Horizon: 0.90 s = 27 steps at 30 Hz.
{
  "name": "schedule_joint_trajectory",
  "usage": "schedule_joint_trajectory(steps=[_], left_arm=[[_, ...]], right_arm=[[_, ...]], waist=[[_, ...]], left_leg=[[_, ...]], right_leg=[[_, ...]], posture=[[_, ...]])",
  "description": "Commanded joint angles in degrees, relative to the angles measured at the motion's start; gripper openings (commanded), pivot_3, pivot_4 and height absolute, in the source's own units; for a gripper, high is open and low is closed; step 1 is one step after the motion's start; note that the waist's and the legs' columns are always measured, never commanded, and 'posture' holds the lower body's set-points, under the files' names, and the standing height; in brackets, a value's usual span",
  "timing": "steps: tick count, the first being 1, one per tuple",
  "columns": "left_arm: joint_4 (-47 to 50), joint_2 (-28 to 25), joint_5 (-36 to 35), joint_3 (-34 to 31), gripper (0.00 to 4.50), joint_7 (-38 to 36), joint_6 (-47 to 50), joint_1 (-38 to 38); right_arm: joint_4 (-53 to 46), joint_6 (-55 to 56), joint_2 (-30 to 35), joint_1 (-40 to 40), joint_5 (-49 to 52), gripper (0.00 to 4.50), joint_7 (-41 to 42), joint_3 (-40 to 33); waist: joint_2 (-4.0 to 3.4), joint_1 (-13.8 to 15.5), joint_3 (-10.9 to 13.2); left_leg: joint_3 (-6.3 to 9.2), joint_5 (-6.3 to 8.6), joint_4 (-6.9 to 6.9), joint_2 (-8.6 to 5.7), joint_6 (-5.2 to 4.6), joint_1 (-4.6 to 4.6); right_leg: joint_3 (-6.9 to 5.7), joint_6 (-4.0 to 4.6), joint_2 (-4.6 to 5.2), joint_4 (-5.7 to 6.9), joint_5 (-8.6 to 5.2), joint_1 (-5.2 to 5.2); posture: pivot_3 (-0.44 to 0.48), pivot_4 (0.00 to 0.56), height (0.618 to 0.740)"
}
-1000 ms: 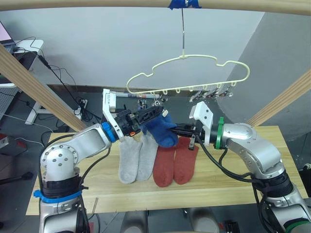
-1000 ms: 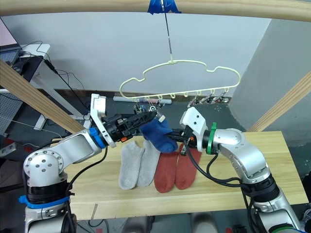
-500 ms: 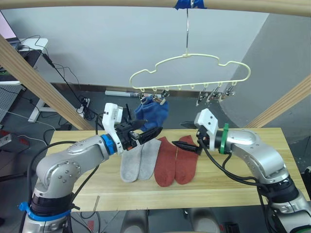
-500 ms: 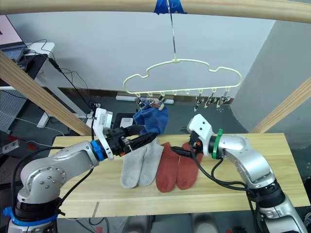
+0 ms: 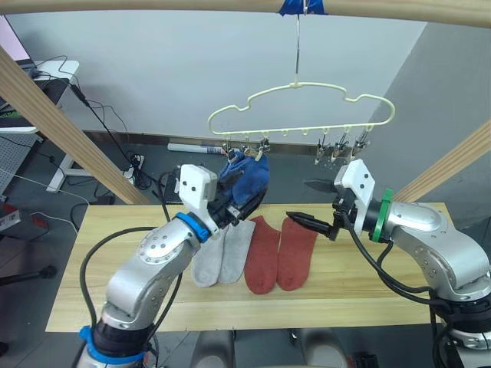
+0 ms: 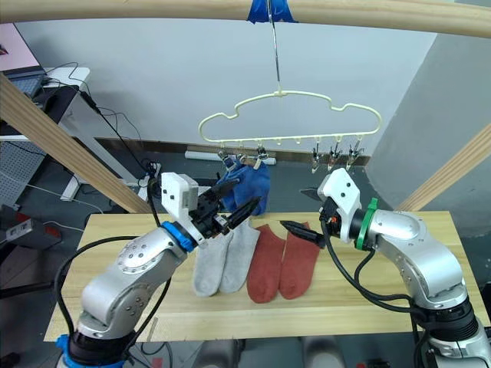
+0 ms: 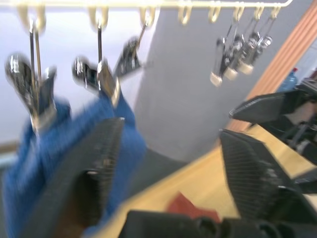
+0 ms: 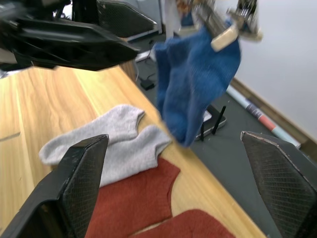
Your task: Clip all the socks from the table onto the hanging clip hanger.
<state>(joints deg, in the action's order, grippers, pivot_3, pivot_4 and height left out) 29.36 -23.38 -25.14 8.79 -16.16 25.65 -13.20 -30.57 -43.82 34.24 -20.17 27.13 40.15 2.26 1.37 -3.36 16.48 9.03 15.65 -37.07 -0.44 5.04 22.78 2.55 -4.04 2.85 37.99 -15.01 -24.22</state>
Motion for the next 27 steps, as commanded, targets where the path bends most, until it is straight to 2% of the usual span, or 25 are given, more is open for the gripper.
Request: schedule_joint_trajectory(steps=[1,2,8,15,27], left_arm=[[-2.24,1.62,6.38,1.79,2.12,-0.58,-5.95,-1.73],[-3.46,1.81,8.15,2.22,1.82,-0.87,-7.21,-2.26],[-11.94,2.82,14.73,3.10,1.82,-3.60,-13.51,-6.22],[-21.63,7.15,17.15,2.52,1.82,-4.89,-16.73,-11.48],[-37.28,14.05,25.51,0.80,1.82,2.75,-24.44,-18.97]], right_arm=[[-3.34,0.11,-0.46,0.60,1.67,4.50,-1.40,-2.08],[-3.54,0.13,-0.58,0.73,1.79,4.50,-1.64,-2.12],[-4.27,0.17,-1.58,0.71,2.28,4.50,-3.22,-1.56],[-4.66,-0.33,-2.48,-0.09,2.21,4.50,-4.63,-0.89],[-6.27,-2.89,-3.59,-1.28,2.61,4.50,-7.54,-0.52]], waist=[[0.00,-0.01,0.00],[0.00,-0.03,0.00],[0.00,-0.15,-0.01],[0.00,-0.46,-0.01],[0.00,-1.50,-0.01]], left_leg=[[0.00,0.00,0.00,0.00,0.00,0.01],[0.00,0.00,-0.01,0.00,0.00,0.01],[0.00,0.00,-0.01,0.00,-0.02,-0.01],[0.01,-0.01,-0.06,-0.01,-0.02,0.01],[0.02,-0.02,-0.15,-0.04,-0.02,0.01]], right_leg=[[0.00,0.00,0.00,0.00,0.00,0.00],[-0.01,0.00,0.00,0.00,0.00,0.00],[-0.02,0.00,0.00,0.04,0.00,0.00],[-0.05,-0.01,0.01,0.05,0.01,0.01],[-0.05,-0.04,0.03,0.12,0.03,0.02]], posture=[[-0.113,0.260,0.740],[-0.114,0.259,0.740],[-0.123,0.256,0.740],[-0.136,0.250,0.740],[-0.166,0.256,0.740]])
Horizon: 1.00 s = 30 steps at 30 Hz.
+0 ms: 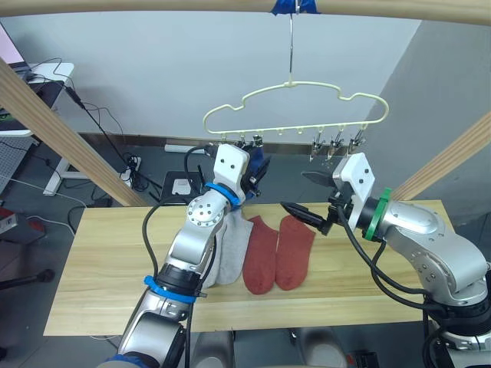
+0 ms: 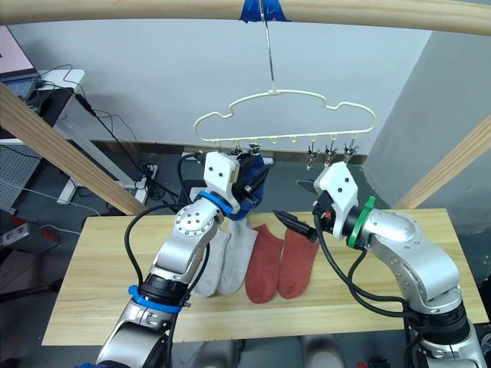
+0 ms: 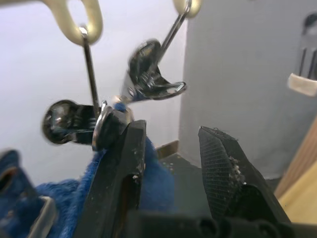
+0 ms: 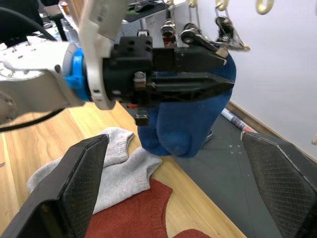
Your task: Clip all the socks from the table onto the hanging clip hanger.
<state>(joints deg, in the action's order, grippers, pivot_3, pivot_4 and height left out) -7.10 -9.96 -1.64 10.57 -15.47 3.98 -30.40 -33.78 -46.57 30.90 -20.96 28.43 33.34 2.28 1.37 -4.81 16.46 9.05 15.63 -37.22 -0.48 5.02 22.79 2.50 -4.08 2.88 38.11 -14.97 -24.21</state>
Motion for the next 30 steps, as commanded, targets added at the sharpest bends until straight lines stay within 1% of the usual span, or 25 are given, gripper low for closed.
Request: schedule_joint_trajectory(steps=[1,7,9,13,16,22,25,28,30], left_arm=[[-1.73,0.74,2.77,-1.28,1.82,2.95,-3.28,-2.34],[-5.06,0.26,6.64,-2.82,1.82,7.13,-4.71,-4.43],[-5.35,0.22,6.63,-2.75,1.82,6.28,-4.02,-4.22],[-5.00,0.46,6.21,-2.20,1.82,4.07,0.30,-3.01],[-4.58,1.01,6.04,-2.48,1.82,3.91,2.59,-2.55],[-4.21,3.07,2.80,-4.21,1.82,2.33,9.38,-1.47],[-3.21,2.95,3.06,-4.34,1.82,2.16,9.51,-1.23],[-2.25,3.65,2.83,-5.65,1.82,3.98,10.74,-1.09],[-2.01,4.10,3.51,-6.85,1.82,6.62,11.29,-1.12]], right_arm=[[-3.14,-0.29,-0.29,-0.56,1.29,4.50,-0.92,-0.55],[-3.31,-0.59,-0.55,-0.51,1.22,4.50,-1.87,-0.62],[-3.15,-0.43,-0.54,-0.39,1.03,4.50,-1.90,-0.69],[-2.55,0.30,-0.43,0.17,0.71,4.50,-1.74,-0.82],[-2.31,0.71,-0.42,0.46,0.54,4.50,-1.68,-0.73],[-1.83,1.42,-0.82,0.78,0.15,4.50,-1.93,-0.22],[-1.80,1.49,-0.93,0.77,0.02,4.50,-2.12,-0.18],[-1.73,1.57,-0.93,0.67,-0.09,4.50,-2.33,-0.19],[-1.66,1.57,-1.03,0.45,-0.11,4.50,-2.53,-0.15]], waist=[[0.00,-0.10,0.00],[0.00,-0.23,0.00],[0.00,-0.27,0.00],[0.00,-0.32,0.00],[0.00,-0.32,0.00],[0.00,-0.35,0.00],[0.00,-0.44,0.00],[0.00,-0.43,0.00],[0.00,-0.40,0.00]], left_leg=[[0.00,0.00,-0.01,0.00,0.00,0.01],[0.00,0.00,-0.12,-0.01,-0.01,0.01],[0.00,0.00,-0.16,-0.01,-0.02,0.01],[-0.01,0.01,-0.50,-0.02,-0.02,0.08],[-0.01,0.02,-0.71,-0.04,-0.04,0.06],[-0.01,-0.09,-0.76,-0.03,-0.17,-0.07],[-0.01,-0.10,-0.77,-0.04,-0.17,-0.07],[0.00,-0.10,-0.76,-0.03,-0.17,-0.06],[0.00,-0.10,-0.76,-0.04,-0.17,-0.05]], right_leg=[[0.00,0.00,0.00,0.01,0.00,-0.01],[0.00,0.00,0.00,0.10,0.01,0.00],[0.01,-0.01,0.00,0.13,0.01,0.00],[0.00,-0.01,0.00,0.39,0.00,0.00],[0.01,-0.01,0.00,0.62,0.00,0.00],[0.02,0.00,-0.04,0.85,0.01,0.05],[0.02,0.00,-0.04,0.86,0.02,0.04],[0.02,0.02,-0.03,0.86,0.03,0.04],[0.02,0.01,-0.03,0.85,0.03,0.04]], posture=[[-0.166,0.256,0.740],[-0.175,0.258,0.740],[-0.175,0.258,0.740],[-0.178,0.260,0.740],[-0.175,0.260,0.740],[-0.176,0.262,0.740],[-0.175,0.261,0.740],[-0.176,0.261,0.740],[-0.176,0.261,0.740]])
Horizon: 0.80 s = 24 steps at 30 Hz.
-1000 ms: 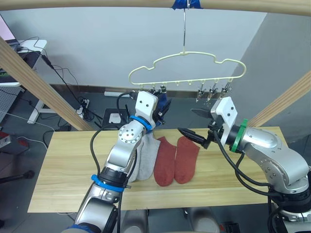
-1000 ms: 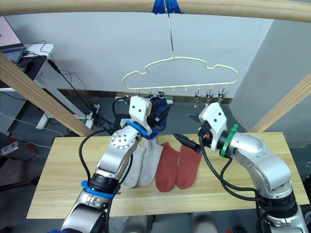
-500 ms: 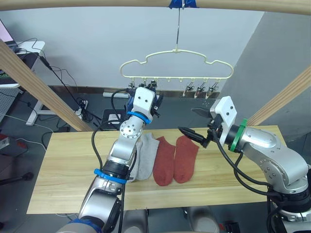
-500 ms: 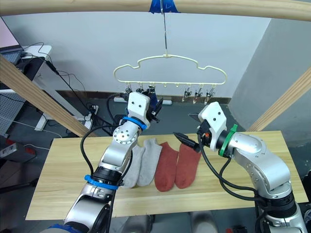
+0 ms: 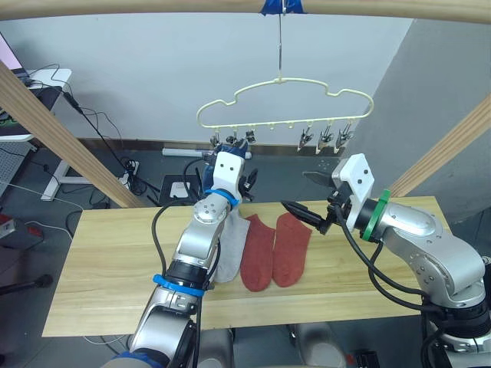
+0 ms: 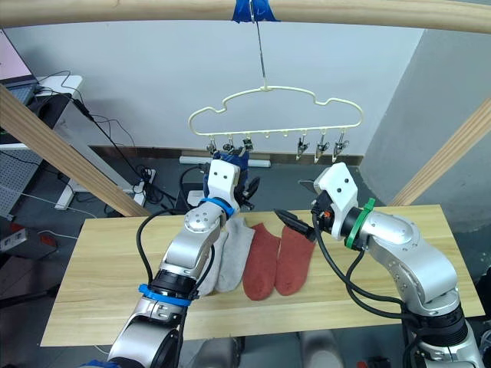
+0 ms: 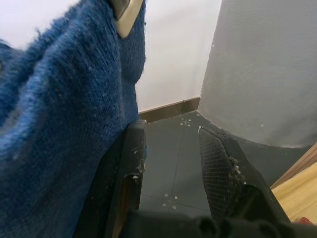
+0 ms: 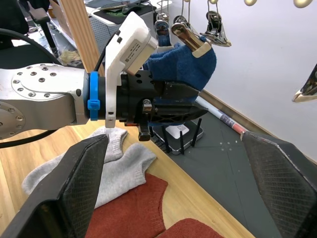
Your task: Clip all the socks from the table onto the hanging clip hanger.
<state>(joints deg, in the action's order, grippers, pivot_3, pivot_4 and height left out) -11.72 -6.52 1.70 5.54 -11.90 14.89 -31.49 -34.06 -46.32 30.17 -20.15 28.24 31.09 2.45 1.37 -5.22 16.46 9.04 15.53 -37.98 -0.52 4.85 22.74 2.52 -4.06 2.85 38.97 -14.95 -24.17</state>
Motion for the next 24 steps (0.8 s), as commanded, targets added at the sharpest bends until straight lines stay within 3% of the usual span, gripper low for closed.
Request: schedule_joint_trajectory(steps=[1,6,10,24], left_arm=[[2.77,1.02,0.39,-2.84,1.82,4.90,-0.01,-0.23],[1.38,-0.02,2.62,-7.08,1.82,13.18,-3.58,-2.61],[1.32,-0.08,1.36,-3.69,1.82,7.43,-2.79,-1.53],[7.66,0.54,-4.84,-3.57,1.82,-1.41,-3.41,2.53]], right_arm=[[-1.38,1.27,-0.36,-0.47,0.10,4.50,-0.39,-0.32],[-1.57,1.13,-0.41,-0.47,0.07,4.50,-0.82,-0.41],[-1.60,1.09,-0.40,-0.54,0.17,4.50,-0.99,-0.28],[-0.79,1.88,0.05,-0.41,-0.09,4.50,-0.64,-0.17]], waist=[[0.00,0.00,0.00],[0.00,0.00,0.00],[0.00,0.04,0.00],[0.00,0.02,0.00]], left_leg=[[0.00,0.00,0.00,0.00,0.00,0.00],[0.01,0.00,0.00,0.01,0.00,0.00],[-0.01,0.00,0.00,-0.02,0.00,0.00],[0.00,0.00,0.01,-0.02,0.00,0.03]], right_leg=[[0.00,0.00,0.00,-0.01,0.00,0.00],[0.00,0.00,0.00,-0.01,0.00,-0.01],[0.00,0.00,0.01,-0.02,0.01,0.01],[-0.01,-0.01,0.03,-0.03,0.01,-0.01]], posture=[[-0.180,0.261,0.740],[-0.181,0.261,0.740],[-0.179,0.262,0.740],[-0.171,0.254,0.740]])
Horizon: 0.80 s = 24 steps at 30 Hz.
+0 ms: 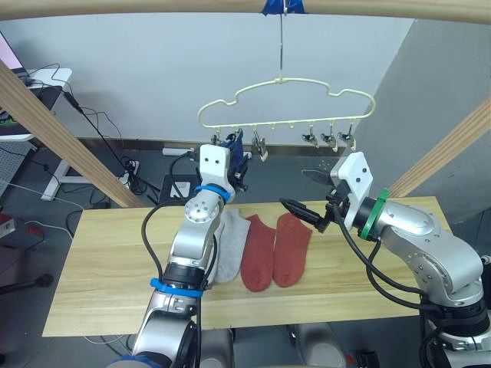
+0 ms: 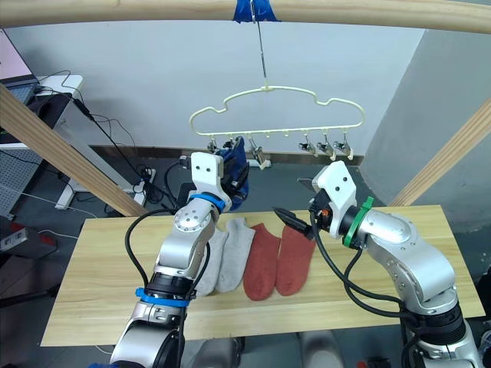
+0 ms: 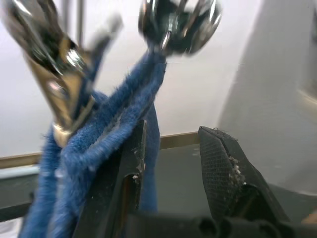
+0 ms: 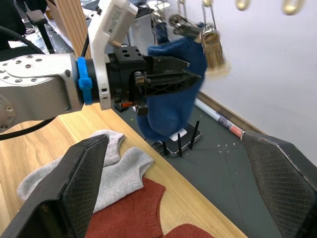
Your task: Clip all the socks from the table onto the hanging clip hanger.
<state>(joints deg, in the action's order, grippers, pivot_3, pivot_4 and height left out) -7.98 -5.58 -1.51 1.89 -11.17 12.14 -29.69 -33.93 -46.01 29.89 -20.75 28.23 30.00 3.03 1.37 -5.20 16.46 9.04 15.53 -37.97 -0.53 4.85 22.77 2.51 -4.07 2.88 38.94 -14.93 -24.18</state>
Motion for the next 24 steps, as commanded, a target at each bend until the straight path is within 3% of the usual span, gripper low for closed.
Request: schedule_joint_trajectory(steps=[1,15,24], left_arm=[[4.65,-0.51,-2.43,0.13,1.82,-3.25,-0.41,1.17],[27.04,-4.68,-7.36,3.53,1.82,-9.99,11.52,14.55],[25.65,-1.21,-4.74,5.14,1.82,-6.73,6.02,9.43]], right_arm=[[-0.79,1.75,0.46,0.27,-0.16,4.50,0.56,-0.74],[-1.06,3.35,2.15,2.81,-0.70,4.50,1.02,-1.05],[-2.99,5.71,1.62,3.32,1.89,4.50,2.01,-3.61]], waist=[[0.00,0.01,0.00],[-0.02,0.07,-0.01],[-0.01,0.25,-0.01]], left_leg=[[0.00,0.00,0.00,0.00,0.00,0.00],[0.00,0.00,0.00,0.01,0.00,-0.01],[-0.02,-0.02,-0.05,0.00,0.00,-0.05]], right_leg=[[0.00,0.00,0.00,0.00,0.00,0.00],[0.01,0.00,0.00,0.00,0.00,0.02],[0.03,-0.01,-0.01,-0.01,0.00,0.07]], posture=[[-0.170,0.254,0.740],[-0.164,0.246,0.740],[-0.163,0.251,0.740]])
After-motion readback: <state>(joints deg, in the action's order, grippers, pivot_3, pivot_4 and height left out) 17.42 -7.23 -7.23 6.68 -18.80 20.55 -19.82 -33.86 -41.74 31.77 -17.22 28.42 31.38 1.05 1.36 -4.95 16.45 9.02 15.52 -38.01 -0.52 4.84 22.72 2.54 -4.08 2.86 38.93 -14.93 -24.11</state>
